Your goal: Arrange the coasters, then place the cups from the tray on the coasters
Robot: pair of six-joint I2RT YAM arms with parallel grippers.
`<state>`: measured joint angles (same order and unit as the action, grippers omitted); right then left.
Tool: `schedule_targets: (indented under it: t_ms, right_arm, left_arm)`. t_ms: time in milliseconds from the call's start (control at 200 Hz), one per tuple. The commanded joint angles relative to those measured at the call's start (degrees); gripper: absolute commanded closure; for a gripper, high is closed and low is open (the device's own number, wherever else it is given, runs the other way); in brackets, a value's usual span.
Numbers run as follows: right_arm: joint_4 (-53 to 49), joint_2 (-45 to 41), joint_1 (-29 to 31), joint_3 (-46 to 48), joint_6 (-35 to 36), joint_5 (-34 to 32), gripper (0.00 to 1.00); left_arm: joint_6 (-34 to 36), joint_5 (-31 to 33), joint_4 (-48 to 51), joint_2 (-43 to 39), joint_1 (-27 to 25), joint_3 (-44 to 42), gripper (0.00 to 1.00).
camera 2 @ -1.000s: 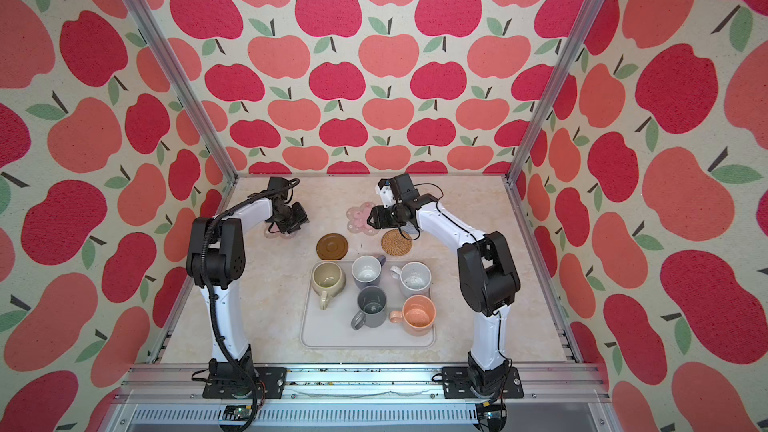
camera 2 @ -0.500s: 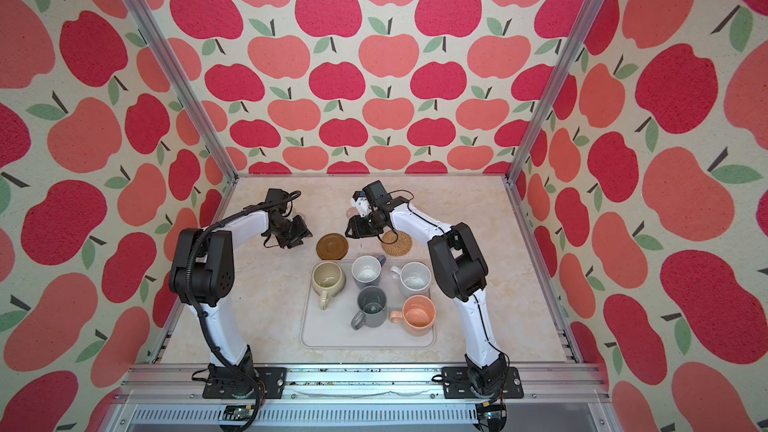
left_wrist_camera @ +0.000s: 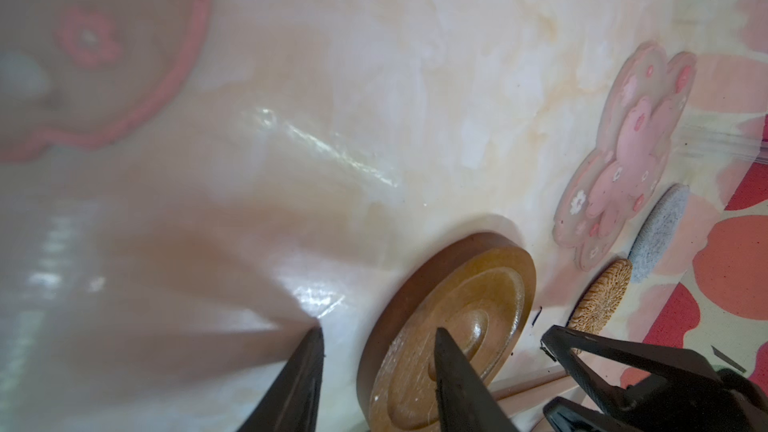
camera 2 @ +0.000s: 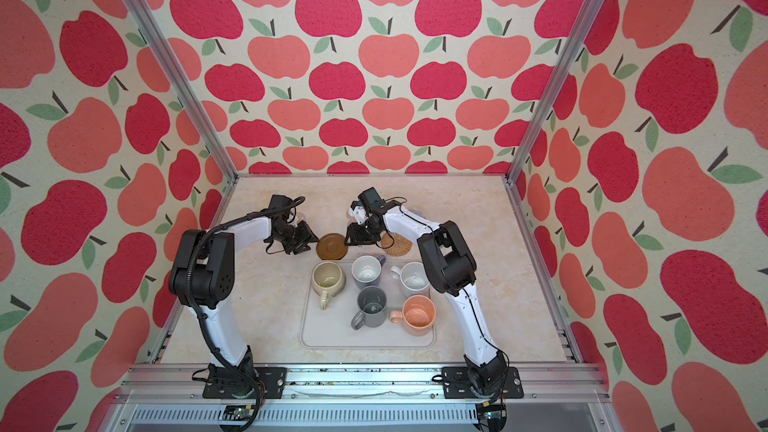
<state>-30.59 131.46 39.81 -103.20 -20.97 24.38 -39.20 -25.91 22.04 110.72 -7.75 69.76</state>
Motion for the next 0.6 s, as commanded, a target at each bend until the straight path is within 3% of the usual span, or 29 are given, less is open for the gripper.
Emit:
schedule_targets:
  t_ms: [0,595]
  right_arm:
    - [-1.84,1.92,1.31,-2.71,-1.09,1.79,0.52]
    - [1.06,8.40,2.81,-9.12,-7.13,4.63,0.53]
  left_arm:
    - [-2.15,-1.95,-2.46,-1.12,-0.08,-1.54,0.54]
    - [-6.85,-5.03,-7.89,1.84,-0.23,-2.81,0.55]
